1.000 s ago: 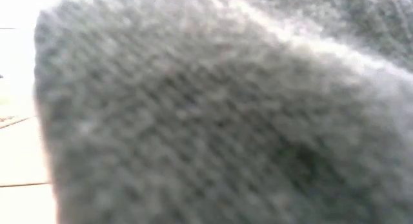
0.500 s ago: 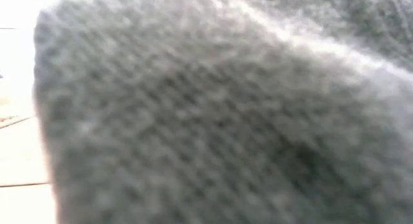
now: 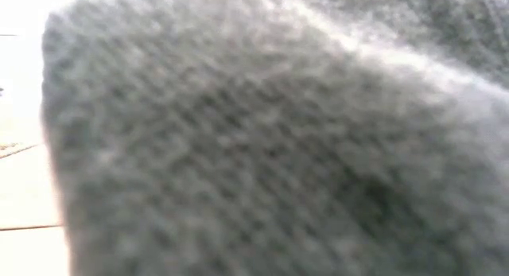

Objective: Pick & Place hat
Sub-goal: Put the right brown cap into the red bin, then put the brown cap into the red bin

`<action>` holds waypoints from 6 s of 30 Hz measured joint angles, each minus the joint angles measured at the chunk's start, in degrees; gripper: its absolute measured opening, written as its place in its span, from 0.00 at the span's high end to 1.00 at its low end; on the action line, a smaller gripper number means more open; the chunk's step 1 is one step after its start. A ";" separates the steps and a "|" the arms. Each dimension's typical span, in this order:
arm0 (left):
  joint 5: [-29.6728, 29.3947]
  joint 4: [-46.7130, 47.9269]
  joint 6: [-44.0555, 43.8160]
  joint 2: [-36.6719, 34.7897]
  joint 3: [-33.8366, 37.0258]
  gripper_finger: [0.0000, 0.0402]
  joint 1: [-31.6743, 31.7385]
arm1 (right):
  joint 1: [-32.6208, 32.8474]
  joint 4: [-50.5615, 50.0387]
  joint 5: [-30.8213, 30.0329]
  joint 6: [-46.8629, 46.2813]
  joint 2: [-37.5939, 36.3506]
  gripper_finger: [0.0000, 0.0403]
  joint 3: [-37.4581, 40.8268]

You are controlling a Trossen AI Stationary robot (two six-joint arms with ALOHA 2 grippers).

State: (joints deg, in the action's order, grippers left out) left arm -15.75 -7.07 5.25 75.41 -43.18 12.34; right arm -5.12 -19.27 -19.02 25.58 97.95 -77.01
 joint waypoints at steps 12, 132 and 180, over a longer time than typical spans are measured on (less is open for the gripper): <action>5.90 -0.72 -0.04 0.33 0.00 0.45 -0.10 | 0.41 9.93 9.46 4.83 -0.02 0.99 0.10; 10.30 61.72 -6.63 -6.05 -5.83 0.98 -7.02 | 14.55 -9.06 -14.48 -10.12 -0.37 0.55 0.02; 6.43 54.30 -30.12 1.11 -18.16 0.64 -41.65 | 17.81 -16.03 -14.43 -19.08 -0.37 0.55 0.02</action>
State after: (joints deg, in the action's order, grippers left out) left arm -9.32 47.23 -24.86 76.52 -61.34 -29.31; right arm 12.70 -35.31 -33.45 6.51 97.58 -76.99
